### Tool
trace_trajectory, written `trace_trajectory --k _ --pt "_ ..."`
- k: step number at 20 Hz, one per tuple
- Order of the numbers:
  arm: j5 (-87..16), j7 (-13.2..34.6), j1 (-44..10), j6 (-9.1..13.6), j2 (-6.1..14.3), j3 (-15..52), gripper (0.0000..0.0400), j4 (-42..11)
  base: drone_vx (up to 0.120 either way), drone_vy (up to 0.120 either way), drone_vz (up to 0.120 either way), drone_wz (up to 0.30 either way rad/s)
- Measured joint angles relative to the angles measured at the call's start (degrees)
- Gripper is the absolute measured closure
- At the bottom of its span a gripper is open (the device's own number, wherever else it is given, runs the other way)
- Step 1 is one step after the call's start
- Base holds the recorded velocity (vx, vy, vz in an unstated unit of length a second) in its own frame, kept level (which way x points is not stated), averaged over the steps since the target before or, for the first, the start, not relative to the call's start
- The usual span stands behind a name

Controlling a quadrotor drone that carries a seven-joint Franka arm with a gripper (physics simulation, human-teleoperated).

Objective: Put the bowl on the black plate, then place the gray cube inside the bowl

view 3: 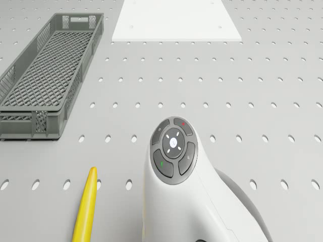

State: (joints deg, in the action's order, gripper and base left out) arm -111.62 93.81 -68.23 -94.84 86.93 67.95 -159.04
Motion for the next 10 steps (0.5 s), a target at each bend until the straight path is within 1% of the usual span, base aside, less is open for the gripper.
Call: trace_trajectory --k 3,4,9,10 --pt "0.5 0.0 0.1 0.3 0.0 0.6 0.0292 -0.2 0.000 0.000 0.000 0.000" --pt "0.9 0.0 0.2 0.5 0.0 1.0 0.0294 -0.3 0.000 0.000 0.080 0.000" --pt "3.4 0.0 0.7 1.5 0.1 3.7 0.0298 -1.2 0.000 0.000 0.120 0.000" --pt "3.7 0.0 0.7 1.7 0.1 4.0 0.0299 -1.3 0.000 0.040 0.120 0.000"
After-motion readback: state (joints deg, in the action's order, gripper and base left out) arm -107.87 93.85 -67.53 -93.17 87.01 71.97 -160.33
